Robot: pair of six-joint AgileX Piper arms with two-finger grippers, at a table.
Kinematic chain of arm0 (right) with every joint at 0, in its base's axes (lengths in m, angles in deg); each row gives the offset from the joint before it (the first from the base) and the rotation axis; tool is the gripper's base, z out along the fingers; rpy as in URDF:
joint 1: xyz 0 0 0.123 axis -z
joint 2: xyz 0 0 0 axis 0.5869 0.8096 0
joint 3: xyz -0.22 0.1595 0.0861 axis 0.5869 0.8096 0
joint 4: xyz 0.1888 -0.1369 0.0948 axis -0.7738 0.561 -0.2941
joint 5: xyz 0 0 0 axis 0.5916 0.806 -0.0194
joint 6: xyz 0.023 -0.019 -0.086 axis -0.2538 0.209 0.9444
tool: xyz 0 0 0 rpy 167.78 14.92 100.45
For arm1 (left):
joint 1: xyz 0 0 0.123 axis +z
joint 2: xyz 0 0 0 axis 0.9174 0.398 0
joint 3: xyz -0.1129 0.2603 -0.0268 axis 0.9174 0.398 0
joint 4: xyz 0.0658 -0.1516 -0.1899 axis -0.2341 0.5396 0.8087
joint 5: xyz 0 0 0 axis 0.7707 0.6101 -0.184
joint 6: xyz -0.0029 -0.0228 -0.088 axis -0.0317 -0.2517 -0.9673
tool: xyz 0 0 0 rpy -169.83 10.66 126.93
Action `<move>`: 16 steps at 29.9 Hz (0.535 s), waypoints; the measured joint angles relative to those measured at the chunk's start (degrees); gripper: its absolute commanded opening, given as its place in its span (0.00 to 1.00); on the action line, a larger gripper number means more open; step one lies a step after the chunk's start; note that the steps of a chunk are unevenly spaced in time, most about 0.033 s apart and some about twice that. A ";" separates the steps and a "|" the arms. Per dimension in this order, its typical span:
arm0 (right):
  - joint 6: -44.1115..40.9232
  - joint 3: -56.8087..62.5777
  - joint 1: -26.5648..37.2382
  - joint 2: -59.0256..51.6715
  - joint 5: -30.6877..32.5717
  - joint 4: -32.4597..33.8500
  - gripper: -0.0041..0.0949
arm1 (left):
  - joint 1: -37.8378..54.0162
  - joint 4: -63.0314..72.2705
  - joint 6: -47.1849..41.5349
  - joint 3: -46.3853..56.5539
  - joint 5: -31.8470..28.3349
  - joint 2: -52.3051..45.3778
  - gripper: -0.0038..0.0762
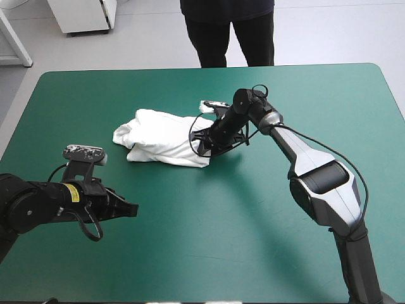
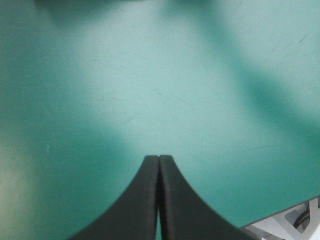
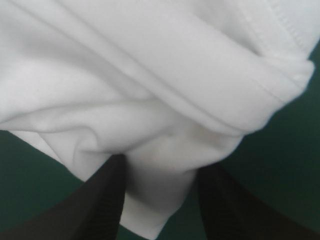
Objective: Fold the cloth
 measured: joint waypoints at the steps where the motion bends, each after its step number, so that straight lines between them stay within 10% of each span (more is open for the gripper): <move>1: 0.00 0.00 -0.15 0.13 -0.09 0.00 0.25 | 0.00 0.00 0.00 0.00 0.00 0.00 0.02; 4: 0.00 0.00 -0.66 0.40 -0.36 0.31 0.03 | 0.00 0.00 0.00 0.00 0.00 0.00 0.02; 16: -0.84 0.62 -0.87 -0.75 1.12 7.08 0.02 | 0.00 0.16 0.06 0.00 0.00 0.00 0.02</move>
